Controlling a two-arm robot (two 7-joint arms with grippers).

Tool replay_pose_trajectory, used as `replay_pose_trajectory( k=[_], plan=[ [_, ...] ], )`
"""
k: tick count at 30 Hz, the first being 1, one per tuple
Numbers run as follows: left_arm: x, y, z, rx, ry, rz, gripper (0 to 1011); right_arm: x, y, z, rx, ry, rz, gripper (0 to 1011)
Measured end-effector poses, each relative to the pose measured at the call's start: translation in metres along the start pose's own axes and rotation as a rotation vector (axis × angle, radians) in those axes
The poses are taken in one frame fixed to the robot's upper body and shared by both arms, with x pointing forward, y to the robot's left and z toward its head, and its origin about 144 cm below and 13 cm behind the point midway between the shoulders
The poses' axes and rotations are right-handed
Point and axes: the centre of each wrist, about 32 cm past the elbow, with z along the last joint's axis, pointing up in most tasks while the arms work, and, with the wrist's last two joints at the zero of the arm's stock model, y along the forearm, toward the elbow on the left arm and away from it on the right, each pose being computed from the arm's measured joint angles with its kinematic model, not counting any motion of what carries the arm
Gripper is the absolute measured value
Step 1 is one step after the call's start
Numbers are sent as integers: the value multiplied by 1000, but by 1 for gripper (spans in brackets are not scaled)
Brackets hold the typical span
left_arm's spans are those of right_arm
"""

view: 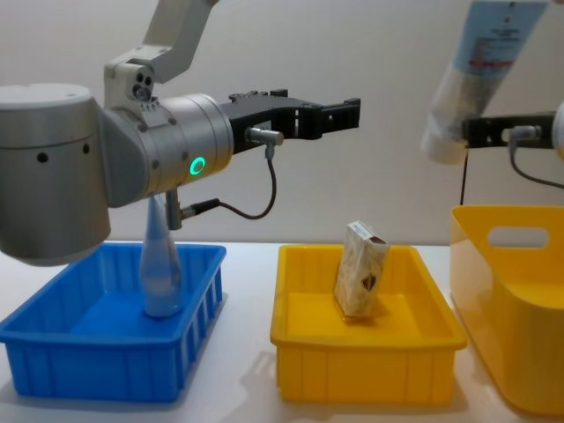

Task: Bimanual collaborative sorting of washing and personal care products

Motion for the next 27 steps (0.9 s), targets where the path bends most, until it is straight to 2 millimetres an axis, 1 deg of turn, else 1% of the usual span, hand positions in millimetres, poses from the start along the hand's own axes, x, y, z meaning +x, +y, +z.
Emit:
replay_pose_trajectory(
  k=[14, 17, 20, 21, 23, 24, 27],
  plan=[
    [0, 0, 0, 0, 0, 0, 1001, 7, -21, -8, -80, 62, -212, 0],
    [0, 0, 0, 0, 0, 0, 1001, 11, -26, -10, -105, 81, -262, 23],
    [0, 0, 0, 0, 0, 0, 1001, 14, -31, -15, -138, 100, -309, 96],
    [0, 0, 0, 0, 0, 0, 1001, 15, -32, -16, -149, 104, -321, 153],
    [0, 0, 0, 0, 0, 0, 1001, 18, -35, -19, -172, 117, -347, 191],
    [0, 0, 0, 0, 0, 0, 1001, 19, -38, -22, -189, 127, -364, 252],
    [0, 0, 0, 0, 0, 0, 1001, 22, -43, -25, -211, 140, -388, 310]
  ],
)
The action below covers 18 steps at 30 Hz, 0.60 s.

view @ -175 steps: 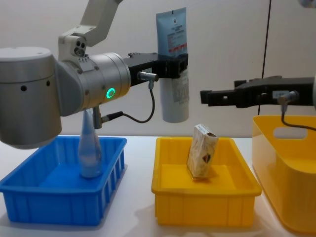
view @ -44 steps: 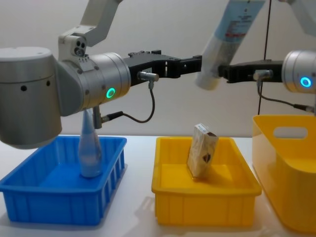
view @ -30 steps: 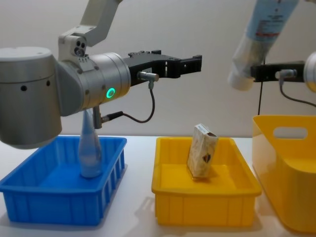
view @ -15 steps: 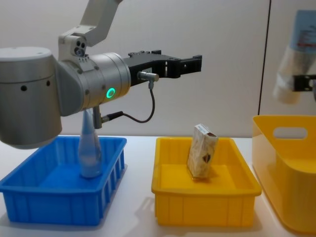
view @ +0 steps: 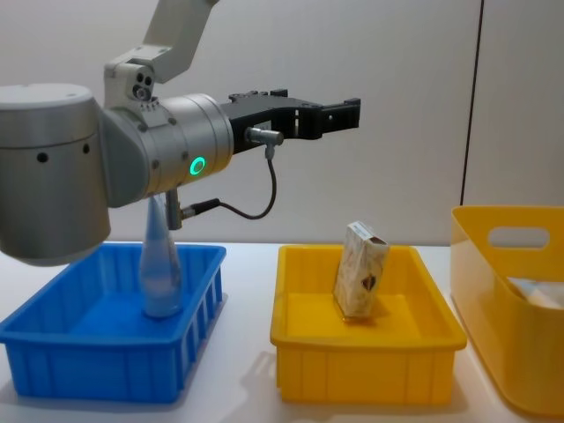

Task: Bimanual collaborative sorting of washing and personal care products

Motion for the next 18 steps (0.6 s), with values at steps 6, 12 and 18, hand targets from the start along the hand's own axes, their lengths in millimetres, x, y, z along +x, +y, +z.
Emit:
replay_pose_trajectory(
  k=[6, 12, 18],
  plan=[
    [0, 0, 0, 0, 0, 0, 1001, 5, -4, -5, -31, 11, -25, 518],
    [0, 0, 0, 0, 0, 0, 1001, 7, -9, -9, -40, 19, -33, 696],
    [0, 0, 0, 0, 0, 0, 1001, 8, -15, -12, -12, 30, -13, 892]
  ],
)
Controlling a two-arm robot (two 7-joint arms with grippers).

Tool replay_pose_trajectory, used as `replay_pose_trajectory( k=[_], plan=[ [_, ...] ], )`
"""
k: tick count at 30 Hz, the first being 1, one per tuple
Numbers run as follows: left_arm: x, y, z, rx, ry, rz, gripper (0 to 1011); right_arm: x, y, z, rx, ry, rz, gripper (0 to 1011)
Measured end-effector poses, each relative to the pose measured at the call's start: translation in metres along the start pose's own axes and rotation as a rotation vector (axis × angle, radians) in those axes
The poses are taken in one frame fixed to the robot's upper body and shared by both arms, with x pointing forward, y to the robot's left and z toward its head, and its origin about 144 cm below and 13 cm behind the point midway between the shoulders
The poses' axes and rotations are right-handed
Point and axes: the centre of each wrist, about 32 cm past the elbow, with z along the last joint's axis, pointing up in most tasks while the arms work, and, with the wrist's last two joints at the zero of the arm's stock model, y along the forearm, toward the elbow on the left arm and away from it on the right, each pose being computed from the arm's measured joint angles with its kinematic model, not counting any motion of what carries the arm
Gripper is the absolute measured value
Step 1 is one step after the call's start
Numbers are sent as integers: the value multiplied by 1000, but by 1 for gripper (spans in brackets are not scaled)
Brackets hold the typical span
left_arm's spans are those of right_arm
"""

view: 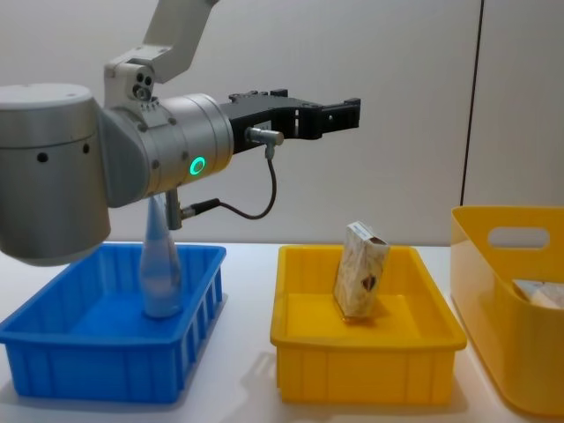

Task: Bimanual collaborative sorting of washing and personal care products

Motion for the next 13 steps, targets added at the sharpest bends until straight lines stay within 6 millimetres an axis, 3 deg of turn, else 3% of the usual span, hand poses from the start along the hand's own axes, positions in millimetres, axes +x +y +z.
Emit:
replay_pose_trajectory(
  k=[4, 13],
  plan=[
    [0, 0, 0, 0, 0, 0, 1001, 0, -5, -1, 23, 6, 19, 997],
    [0, 0, 0, 0, 0, 0, 1001, 1, -12, -2, 55, 15, 48, 1000]
  ],
)
